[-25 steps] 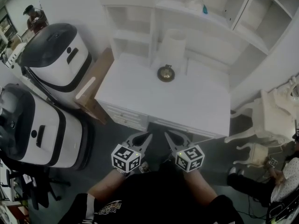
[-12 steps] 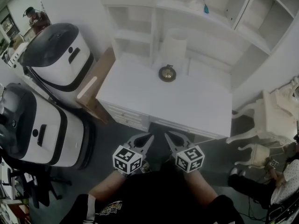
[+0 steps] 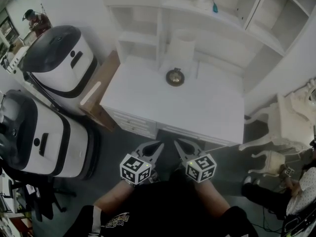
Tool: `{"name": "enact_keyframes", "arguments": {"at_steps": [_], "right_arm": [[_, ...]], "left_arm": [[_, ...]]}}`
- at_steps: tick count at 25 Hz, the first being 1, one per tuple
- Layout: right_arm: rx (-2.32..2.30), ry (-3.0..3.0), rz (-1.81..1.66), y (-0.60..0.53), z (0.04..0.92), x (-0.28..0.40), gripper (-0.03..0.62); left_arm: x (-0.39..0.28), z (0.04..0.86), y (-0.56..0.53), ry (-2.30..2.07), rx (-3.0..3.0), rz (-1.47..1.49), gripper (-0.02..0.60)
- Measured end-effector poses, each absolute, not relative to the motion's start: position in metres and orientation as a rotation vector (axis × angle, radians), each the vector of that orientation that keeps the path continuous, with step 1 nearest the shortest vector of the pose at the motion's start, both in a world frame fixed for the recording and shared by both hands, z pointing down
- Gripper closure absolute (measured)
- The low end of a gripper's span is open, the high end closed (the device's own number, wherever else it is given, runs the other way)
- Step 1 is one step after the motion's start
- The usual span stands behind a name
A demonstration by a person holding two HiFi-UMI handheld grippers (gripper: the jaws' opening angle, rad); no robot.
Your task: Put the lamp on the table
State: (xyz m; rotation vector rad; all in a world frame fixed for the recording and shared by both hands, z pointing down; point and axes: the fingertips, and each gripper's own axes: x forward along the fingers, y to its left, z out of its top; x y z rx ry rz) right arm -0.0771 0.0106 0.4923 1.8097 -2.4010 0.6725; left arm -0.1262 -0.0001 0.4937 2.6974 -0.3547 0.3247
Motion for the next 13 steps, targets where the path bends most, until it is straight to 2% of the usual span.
{"name": "enact_keyframes", "arguments": {"at_steps": [13], "right_arm": [[1.8, -2.404, 0.687, 0.0058, 0.4956, -0.078, 0.569]], "left_arm": [[-0.1283, 0.4961, -0.0004, -0.345, 2.691, 0.331, 0.575]]}}
